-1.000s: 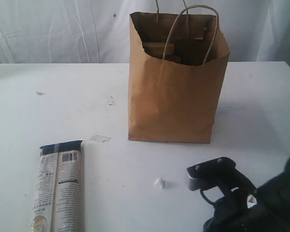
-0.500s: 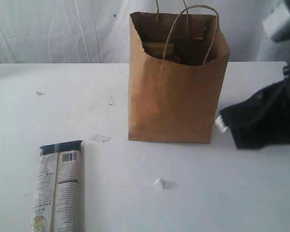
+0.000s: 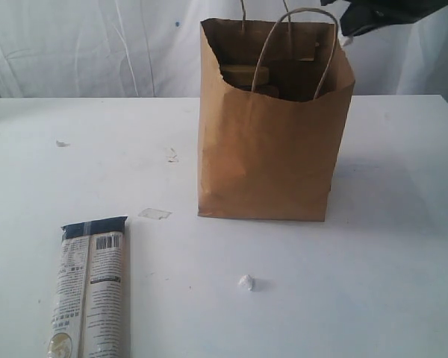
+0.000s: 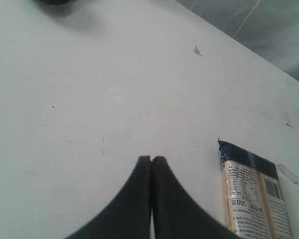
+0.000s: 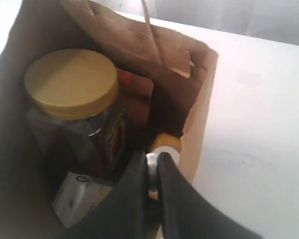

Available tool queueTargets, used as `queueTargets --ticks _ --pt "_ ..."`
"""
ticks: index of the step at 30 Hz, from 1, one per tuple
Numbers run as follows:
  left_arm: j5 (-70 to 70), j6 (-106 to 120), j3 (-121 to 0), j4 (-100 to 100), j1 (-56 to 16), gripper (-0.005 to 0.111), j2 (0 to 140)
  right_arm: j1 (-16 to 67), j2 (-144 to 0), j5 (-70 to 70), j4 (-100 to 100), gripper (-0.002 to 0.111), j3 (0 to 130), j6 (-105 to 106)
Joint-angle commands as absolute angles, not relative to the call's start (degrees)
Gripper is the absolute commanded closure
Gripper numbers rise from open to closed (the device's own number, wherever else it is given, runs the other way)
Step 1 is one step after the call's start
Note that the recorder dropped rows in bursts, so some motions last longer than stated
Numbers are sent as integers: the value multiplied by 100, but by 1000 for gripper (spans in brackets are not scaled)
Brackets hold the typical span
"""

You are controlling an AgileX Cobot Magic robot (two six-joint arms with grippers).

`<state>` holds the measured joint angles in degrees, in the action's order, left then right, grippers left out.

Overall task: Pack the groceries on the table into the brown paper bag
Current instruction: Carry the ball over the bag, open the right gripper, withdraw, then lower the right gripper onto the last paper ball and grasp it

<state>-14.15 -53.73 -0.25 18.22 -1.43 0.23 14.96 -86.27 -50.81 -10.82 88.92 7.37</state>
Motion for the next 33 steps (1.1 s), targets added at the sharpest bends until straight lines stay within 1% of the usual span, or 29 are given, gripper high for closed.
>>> queueTargets --ticks 1,4,7,12,14,17,19,21,24,30,33 --pt "-1412 -5360 0 1841 -133 107 0 1477 -8637 -4988 -1616 108 8915 1131" --pt "-1412 -5360 0 1841 -133 107 0 1477 -8646 -5064 -2004 106 8915 1806" --pt "-1412 -5360 0 1841 -133 107 0 1477 -8646 -5081 -2219 97 8915 2069" --pt "-1412 -5360 0 1841 -133 107 0 1477 -8646 -5090 -2162 72 8915 2083" --pt "-1412 -5360 0 1841 -133 107 0 1477 -8633 -5120 -2162 66 8915 2083" --pt "-1412 -5360 0 1841 -133 107 0 1477 -8503 -5370 -2261 69 8915 1862" --pt "-1412 -5360 0 1841 -133 107 0 1485 -8365 -5505 -2305 75 8915 1660" --pt "-1412 -5360 0 1841 -133 107 0 1485 -8138 -5476 -2305 87 8821 1602" --pt "-1412 -5360 0 1841 -133 107 0 1485 -7729 -5373 -2293 108 8559 1602" --pt "-1412 -5360 0 1841 -133 107 0 1488 -6600 -5112 -2293 108 7495 1647" --pt "-1412 -5360 0 1841 -133 107 0 1580 -6001 -4730 -2304 108 6825 1672"
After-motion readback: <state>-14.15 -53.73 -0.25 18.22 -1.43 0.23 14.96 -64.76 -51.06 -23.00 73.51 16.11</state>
